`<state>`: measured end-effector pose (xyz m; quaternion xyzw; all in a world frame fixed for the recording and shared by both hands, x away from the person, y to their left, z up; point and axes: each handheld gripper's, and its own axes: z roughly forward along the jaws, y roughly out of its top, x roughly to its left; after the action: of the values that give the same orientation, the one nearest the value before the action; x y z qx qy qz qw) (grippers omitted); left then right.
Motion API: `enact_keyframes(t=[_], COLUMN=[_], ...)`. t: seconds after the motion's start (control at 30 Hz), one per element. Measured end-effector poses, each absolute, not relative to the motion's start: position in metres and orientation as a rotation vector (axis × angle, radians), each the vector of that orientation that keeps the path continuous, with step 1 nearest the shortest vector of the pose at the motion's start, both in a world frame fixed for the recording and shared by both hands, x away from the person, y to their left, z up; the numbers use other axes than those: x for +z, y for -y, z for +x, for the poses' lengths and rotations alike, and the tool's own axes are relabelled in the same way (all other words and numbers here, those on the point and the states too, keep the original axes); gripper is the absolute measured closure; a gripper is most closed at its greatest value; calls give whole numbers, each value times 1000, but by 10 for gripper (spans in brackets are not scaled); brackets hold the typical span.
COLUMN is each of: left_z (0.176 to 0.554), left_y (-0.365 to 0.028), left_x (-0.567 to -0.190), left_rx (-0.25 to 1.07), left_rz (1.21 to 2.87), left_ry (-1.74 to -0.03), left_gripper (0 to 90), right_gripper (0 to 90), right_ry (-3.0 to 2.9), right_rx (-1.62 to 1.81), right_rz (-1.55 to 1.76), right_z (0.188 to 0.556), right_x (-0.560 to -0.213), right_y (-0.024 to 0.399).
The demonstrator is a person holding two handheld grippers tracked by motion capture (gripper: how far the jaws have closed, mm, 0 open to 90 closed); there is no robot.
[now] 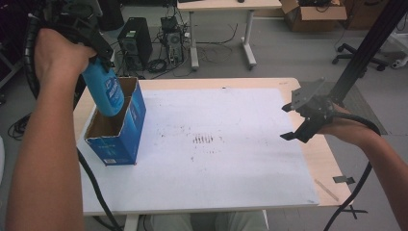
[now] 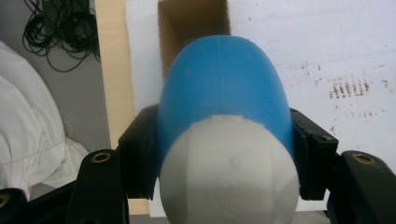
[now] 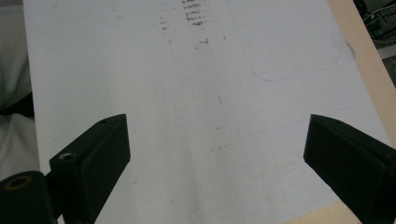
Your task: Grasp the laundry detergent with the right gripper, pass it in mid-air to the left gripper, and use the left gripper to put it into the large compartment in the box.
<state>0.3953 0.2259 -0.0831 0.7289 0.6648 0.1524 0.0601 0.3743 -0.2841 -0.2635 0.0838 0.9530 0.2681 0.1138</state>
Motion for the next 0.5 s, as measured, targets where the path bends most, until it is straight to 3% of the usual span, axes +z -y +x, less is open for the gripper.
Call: enact_keyframes(t=[0.5], left_z=[396], left_y=[-244], left_x=[-122], left_rx=[500], left_rz=[2198], left_ry=[-2020], left_gripper=[381], right_gripper=[72], right_ry=[-2794], right_rx=[776], right_rz=[277], right_z=[376], right_x=[-269], right_y=[288])
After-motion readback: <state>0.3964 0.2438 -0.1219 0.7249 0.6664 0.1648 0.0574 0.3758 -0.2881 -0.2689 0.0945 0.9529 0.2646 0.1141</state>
